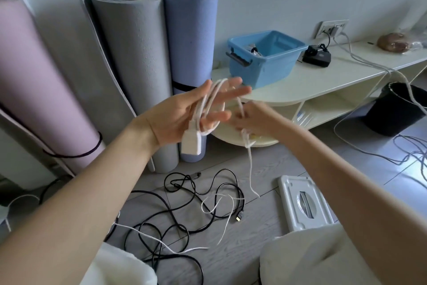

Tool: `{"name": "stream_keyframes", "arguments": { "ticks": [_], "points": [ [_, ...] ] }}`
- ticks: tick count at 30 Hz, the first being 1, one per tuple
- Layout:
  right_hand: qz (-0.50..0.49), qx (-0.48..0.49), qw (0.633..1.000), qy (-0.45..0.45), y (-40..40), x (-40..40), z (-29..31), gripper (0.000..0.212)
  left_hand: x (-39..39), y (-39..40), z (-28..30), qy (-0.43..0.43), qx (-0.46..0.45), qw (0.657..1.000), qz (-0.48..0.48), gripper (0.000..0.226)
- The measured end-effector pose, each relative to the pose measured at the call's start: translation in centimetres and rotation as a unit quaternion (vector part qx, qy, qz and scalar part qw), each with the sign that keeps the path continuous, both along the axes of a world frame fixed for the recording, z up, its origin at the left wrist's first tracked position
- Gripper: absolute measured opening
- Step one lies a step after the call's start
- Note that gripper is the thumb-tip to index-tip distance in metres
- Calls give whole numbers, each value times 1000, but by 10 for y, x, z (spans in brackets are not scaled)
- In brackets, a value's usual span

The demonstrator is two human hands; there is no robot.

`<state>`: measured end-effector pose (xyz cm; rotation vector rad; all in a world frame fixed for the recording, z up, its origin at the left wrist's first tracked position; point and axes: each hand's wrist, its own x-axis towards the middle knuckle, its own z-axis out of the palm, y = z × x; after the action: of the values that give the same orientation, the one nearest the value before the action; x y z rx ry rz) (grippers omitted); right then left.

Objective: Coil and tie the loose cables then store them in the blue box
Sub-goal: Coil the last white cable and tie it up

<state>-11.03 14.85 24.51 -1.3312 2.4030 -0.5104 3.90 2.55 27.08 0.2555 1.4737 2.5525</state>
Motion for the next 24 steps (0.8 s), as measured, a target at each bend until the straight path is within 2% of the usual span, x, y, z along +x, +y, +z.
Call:
{"name": "stream_keyframes", "arguments": {
  "ticks": [2,4,6,9,11,13,15,18,20,22,24],
  "points": [
    [68,16,995,-75,-11,20,-14,17,-6,3,-1,-3,34,995,98,46],
    [104,9,985,-140,-19,31,-19,21,-11,6,-2,-6,40,982,186,42],
    [99,5,983,-153,-20,31,-15,22,-14,4,0,-8,58,970,238,38],
    [41,50,989,-132,-11,14,-19,12,-12,-16,6,10,156,942,298,29],
    [-2,154,986,-61,3,0,-27,19,-4,-36,10,23,212,917,336,22],
    [-25,208,977,39,14,-14,-33,22,2,-47,9,-2,183,911,371,18],
    [-49,144,986,64,15,-17,-37,11,5,-46,4,-66,94,928,354,25],
    [21,10,999,-26,-1,-2,-28,52,1,-28,-1,-124,11,956,265,33],
    [65,-61,991,-105,-13,16,-20,64,-1,-14,1,-126,15,971,202,36],
    [75,-121,978,-154,-23,27,-16,51,-2,-3,3,-121,55,981,144,42],
    [40,-179,957,-223,-27,33,-11,36,-1,0,4,-102,85,986,98,44]
  ]
}}
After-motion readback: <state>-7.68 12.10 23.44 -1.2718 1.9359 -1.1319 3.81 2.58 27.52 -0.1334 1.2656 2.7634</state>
